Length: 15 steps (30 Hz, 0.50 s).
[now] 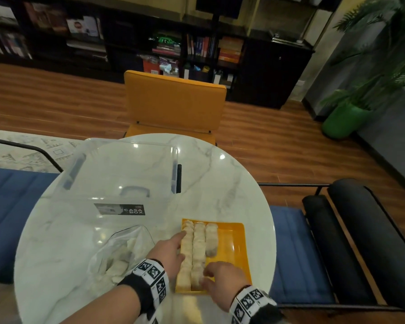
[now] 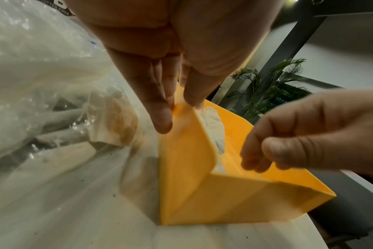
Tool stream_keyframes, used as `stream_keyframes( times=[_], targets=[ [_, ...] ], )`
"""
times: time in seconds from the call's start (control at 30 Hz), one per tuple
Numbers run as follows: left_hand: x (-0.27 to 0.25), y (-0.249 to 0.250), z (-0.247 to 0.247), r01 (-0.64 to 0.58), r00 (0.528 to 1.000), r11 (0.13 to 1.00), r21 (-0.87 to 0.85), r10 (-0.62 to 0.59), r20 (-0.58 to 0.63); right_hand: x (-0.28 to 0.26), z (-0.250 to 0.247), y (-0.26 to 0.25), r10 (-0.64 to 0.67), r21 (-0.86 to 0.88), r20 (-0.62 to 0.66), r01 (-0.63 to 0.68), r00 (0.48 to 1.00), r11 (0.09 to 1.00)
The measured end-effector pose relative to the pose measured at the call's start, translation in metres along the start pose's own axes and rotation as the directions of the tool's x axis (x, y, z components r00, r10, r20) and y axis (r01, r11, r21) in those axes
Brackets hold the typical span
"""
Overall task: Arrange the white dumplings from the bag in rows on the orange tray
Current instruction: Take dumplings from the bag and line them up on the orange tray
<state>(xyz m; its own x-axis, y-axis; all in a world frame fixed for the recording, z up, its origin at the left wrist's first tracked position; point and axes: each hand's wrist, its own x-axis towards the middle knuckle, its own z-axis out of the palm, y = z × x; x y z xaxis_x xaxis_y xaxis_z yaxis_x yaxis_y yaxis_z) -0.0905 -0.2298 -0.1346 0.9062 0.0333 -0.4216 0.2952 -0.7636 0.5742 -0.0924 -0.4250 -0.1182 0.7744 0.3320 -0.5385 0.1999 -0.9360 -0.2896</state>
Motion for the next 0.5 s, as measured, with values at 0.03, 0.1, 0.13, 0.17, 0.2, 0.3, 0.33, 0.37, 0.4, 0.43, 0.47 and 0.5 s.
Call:
stream_keyframes(
  times=[0.03, 0.1, 0.13, 0.17, 0.2, 0.3, 0.33, 0.37, 0.4, 0.43, 0.47, 0.5],
  targets=[
    [0.0, 0.0, 0.0, -0.002, 1.0, 1.0, 0.008, 0.002, 0.004, -0.003, 0.01, 0.0, 0.011, -0.048, -0.005, -0.011, 1.0, 0.999],
    [-0.002, 0.002, -0.003, -0.016, 1.0, 1.0, 0.02, 0.015, 0.009, -0.007, 0.024, 0.0, 0.023, -0.107, -0.017, -0.025, 1.0, 0.994],
    [-0.004, 0.003, -0.005, -0.029, 1.0, 0.999, 0.022, 0.029, 0.001, -0.007, 0.029, -0.001, 0.025, -0.115, -0.019, -0.027, 1.0, 0.993],
    [-0.006, 0.003, -0.009, -0.043, 0.999, 0.999, 0.014, 0.043, -0.022, -0.007, 0.032, -0.001, 0.027, -0.111, -0.02, -0.029, 0.999, 0.993],
    [-0.008, 0.003, -0.015, -0.055, 0.997, 0.998, -0.007, 0.054, -0.059, -0.008, 0.034, -0.001, 0.032, -0.101, -0.02, -0.034, 0.999, 0.994],
    [-0.017, -0.011, -0.041, -0.057, 0.978, 0.997, -0.052, 0.045, -0.205, -0.01, 0.038, 0.002, 0.033, -0.061, -0.032, -0.035, 0.999, 0.998],
    [-0.019, -0.022, -0.052, -0.033, 0.967, 0.997, -0.066, 0.015, -0.254, -0.011, 0.038, 0.002, 0.03, -0.05, -0.034, -0.032, 0.999, 0.998],
    [-0.022, -0.035, -0.064, 0.007, 0.955, 0.997, -0.08, -0.03, -0.294, -0.011, 0.037, 0.002, 0.03, -0.04, -0.033, -0.031, 0.999, 0.999],
    [-0.027, -0.05, -0.076, 0.064, 0.946, 0.995, -0.071, -0.083, -0.312, -0.012, 0.037, 0.002, 0.03, -0.034, -0.029, -0.03, 0.999, 0.999],
    [-0.031, -0.066, -0.087, 0.124, 0.943, 0.992, -0.035, -0.128, -0.306, -0.012, 0.037, 0.001, 0.029, -0.029, -0.022, -0.03, 0.999, 0.999],
    [-0.036, -0.081, -0.095, 0.174, 0.945, 0.985, 0.022, -0.161, -0.284, -0.012, 0.036, 0.001, 0.029, -0.028, -0.015, -0.029, 0.999, 0.999],
    [-0.041, -0.094, -0.099, 0.205, 0.951, 0.975, 0.08, -0.179, -0.253, -0.012, 0.036, 0.0, 0.029, -0.028, -0.007, -0.029, 1.0, 0.999]
  ],
)
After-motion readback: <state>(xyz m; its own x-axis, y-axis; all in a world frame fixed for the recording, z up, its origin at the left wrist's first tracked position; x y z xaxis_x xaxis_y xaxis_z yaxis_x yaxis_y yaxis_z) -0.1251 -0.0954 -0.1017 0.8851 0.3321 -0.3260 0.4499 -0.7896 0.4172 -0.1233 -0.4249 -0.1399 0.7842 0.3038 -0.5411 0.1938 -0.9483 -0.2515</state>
